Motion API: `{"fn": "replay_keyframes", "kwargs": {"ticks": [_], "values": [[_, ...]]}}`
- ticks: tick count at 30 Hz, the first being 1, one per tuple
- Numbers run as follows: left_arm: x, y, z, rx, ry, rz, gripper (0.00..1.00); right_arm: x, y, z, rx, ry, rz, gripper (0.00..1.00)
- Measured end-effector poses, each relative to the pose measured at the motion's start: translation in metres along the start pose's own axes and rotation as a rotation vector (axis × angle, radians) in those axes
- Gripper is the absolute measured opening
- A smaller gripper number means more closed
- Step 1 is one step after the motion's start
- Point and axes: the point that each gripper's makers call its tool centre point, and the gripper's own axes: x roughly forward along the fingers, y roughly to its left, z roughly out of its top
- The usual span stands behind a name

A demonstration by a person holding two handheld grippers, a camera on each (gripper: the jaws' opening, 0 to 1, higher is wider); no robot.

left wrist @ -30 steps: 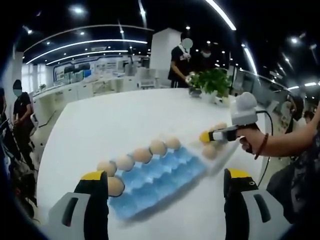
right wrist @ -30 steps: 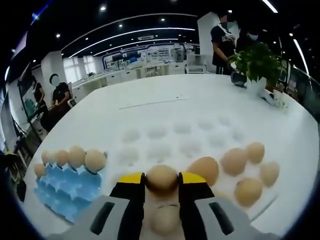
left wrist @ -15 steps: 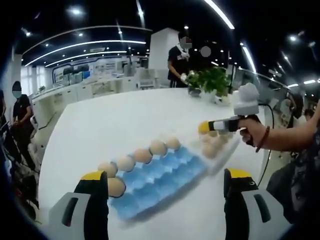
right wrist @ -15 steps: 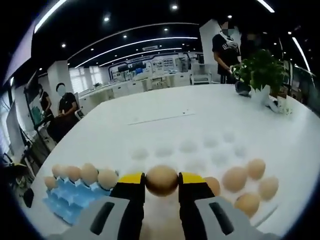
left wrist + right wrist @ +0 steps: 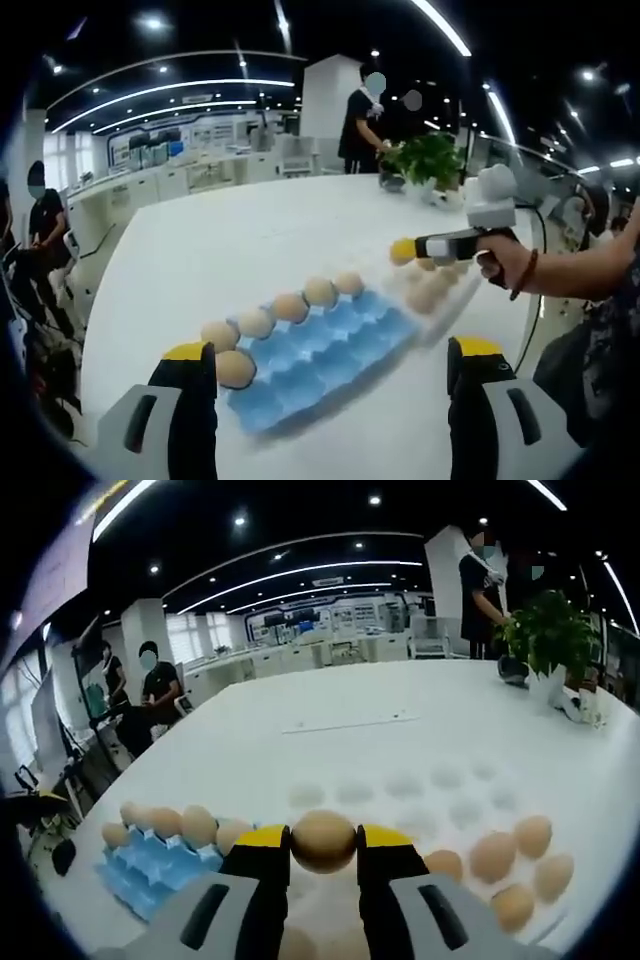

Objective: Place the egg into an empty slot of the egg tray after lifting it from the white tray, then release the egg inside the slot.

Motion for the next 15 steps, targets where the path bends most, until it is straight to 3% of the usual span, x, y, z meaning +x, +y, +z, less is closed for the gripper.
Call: {"fn": "replay_keyframes", "kwargs": {"ticks": [8, 9, 15], "values": [[-0.003, 0.003, -0.002, -0.005, 0.001, 0.016, 0.98, 0.003, -0.002, -0.015, -0.036, 0.031, 0.009, 0.27], [-0.003, 0.003, 0.0, -0.012, -0.007, 0.017, 0.98, 0.003, -0.001, -0.013, -0.037, 0.006, 0.032, 0.27], [-0.003, 0.004, 0.002, -0.017, -0.015, 0.024, 0.97, 0.002, -0.002, -0.014, -0.055, 0.01, 0.075, 0.27]]}}
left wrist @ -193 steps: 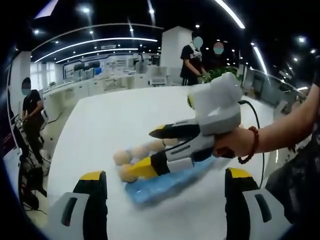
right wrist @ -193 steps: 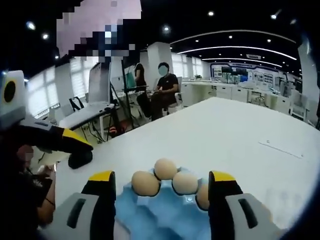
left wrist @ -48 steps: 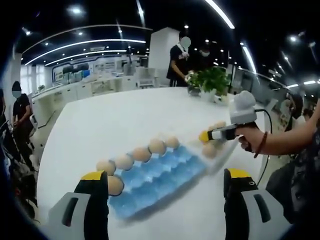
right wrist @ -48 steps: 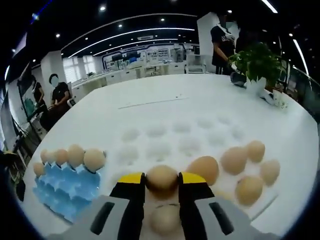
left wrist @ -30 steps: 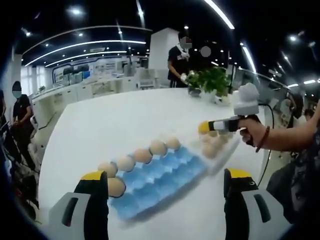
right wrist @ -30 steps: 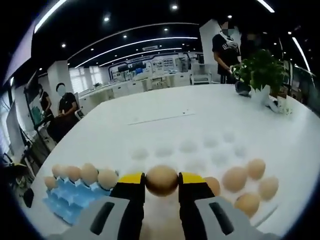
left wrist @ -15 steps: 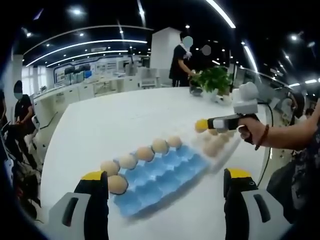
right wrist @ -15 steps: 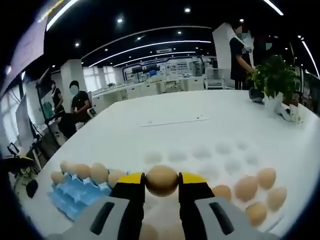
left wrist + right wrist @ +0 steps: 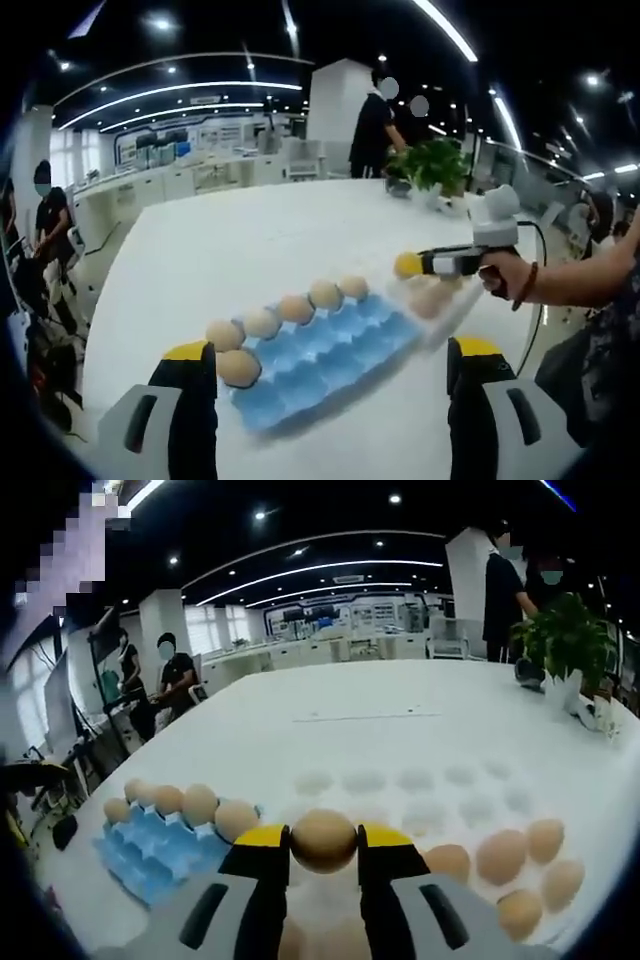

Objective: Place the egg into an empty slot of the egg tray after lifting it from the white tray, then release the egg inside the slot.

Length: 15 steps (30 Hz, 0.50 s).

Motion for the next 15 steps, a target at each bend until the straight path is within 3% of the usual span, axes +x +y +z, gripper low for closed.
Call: {"fn": "replay_keyframes", "kwargs": {"ticks": [7, 15], "values": [[0.001, -0.002, 0.0, 0.002, 0.003, 0.001, 0.97, 0.009, 0.003, -0.014, 0.016, 0.055, 0.058, 0.3], [-0.006, 0.006, -0.005, -0.01, 0.011, 0.037, 0.97, 0.011, 0.0, -0.01, 0.035, 0.025, 0.059, 0.3]]}}
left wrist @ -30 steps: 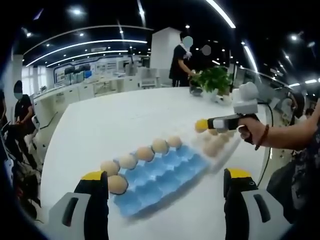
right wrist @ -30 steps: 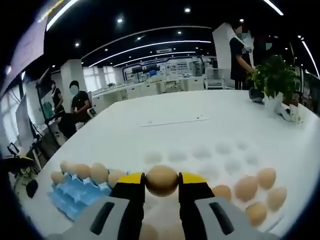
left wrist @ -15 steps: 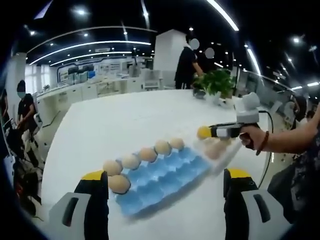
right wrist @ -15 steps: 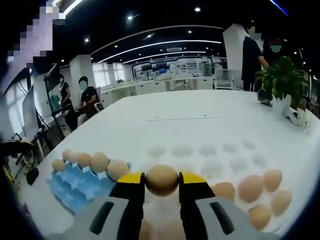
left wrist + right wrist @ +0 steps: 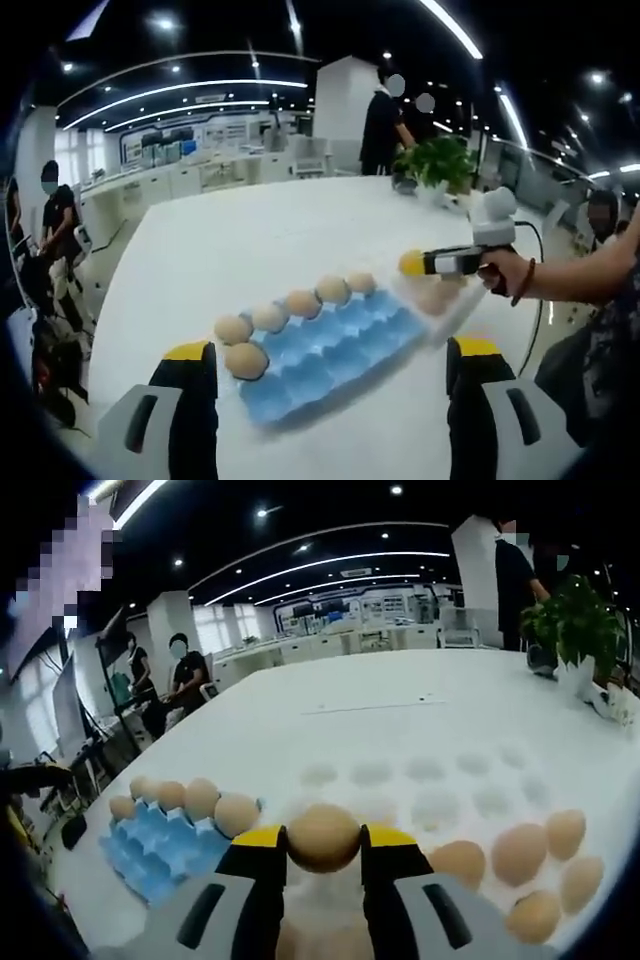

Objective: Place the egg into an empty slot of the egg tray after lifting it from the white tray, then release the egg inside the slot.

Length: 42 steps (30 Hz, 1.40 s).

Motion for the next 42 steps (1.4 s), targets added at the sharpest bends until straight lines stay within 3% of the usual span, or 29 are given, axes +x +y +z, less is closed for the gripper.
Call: {"fn": "replay_keyframes", "kwargs": {"ticks": [9, 20, 28, 42], "values": [[0.0, -0.001, 0.002, -0.002, -0.006, 0.001, 0.97, -0.002, 0.0, 0.0, 0.011, 0.001, 0.01, 0.29], [-0.001, -0.002, -0.002, 0.007, 0.005, -0.005, 0.97, -0.006, 0.015, 0.017, -0.006, -0.03, 0.049, 0.29], [-0.002, -0.003, -0.002, 0.012, 0.004, -0.015, 0.97, -0.006, 0.032, 0.023, -0.025, -0.038, 0.088, 0.29], [-0.004, 0.004, -0.004, 0.015, 0.009, -0.01, 0.97, 0.006, 0.08, 0.025, -0.048, -0.018, 0.187, 0.29]]}}
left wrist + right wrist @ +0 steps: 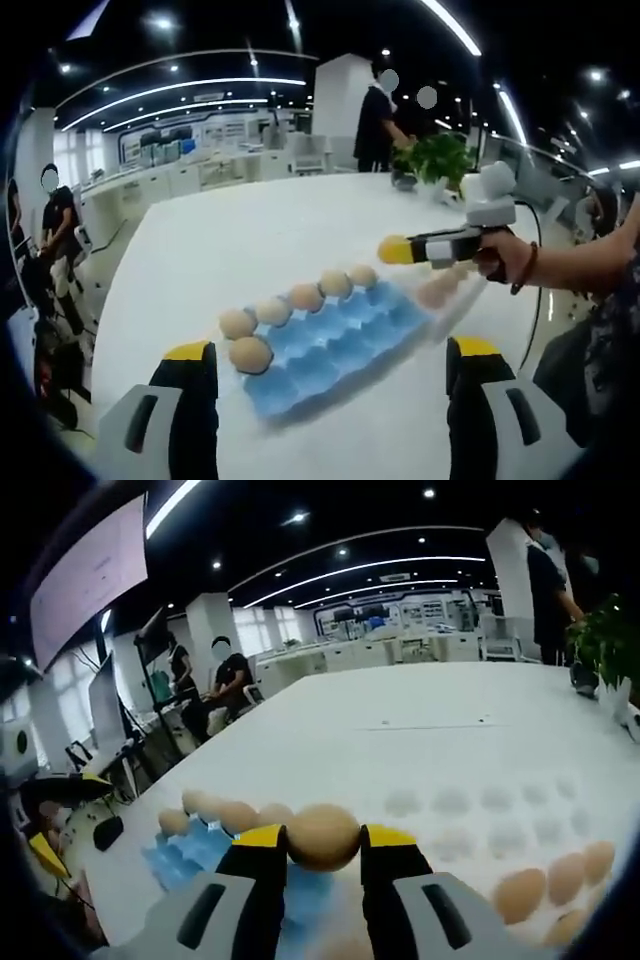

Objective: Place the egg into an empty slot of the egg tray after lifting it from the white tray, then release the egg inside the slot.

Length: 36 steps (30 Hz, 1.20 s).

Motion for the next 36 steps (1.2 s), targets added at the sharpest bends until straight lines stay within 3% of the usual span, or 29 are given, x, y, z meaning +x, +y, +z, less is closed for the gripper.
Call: {"fn": "replay_keyframes", "kwargs": {"ticks": [10, 26, 36], "values": [[0.001, 0.003, 0.001, 0.003, -0.005, -0.016, 0.97, 0.013, 0.028, -0.002, -0.014, 0.024, 0.071, 0.29], [-0.002, 0.011, -0.002, 0.009, 0.006, -0.004, 0.97, 0.033, 0.091, -0.016, -0.083, 0.094, 0.226, 0.29], [-0.004, 0.017, -0.001, 0.01, 0.0, 0.001, 0.97, 0.039, 0.116, -0.025, -0.122, 0.126, 0.291, 0.29]]}}
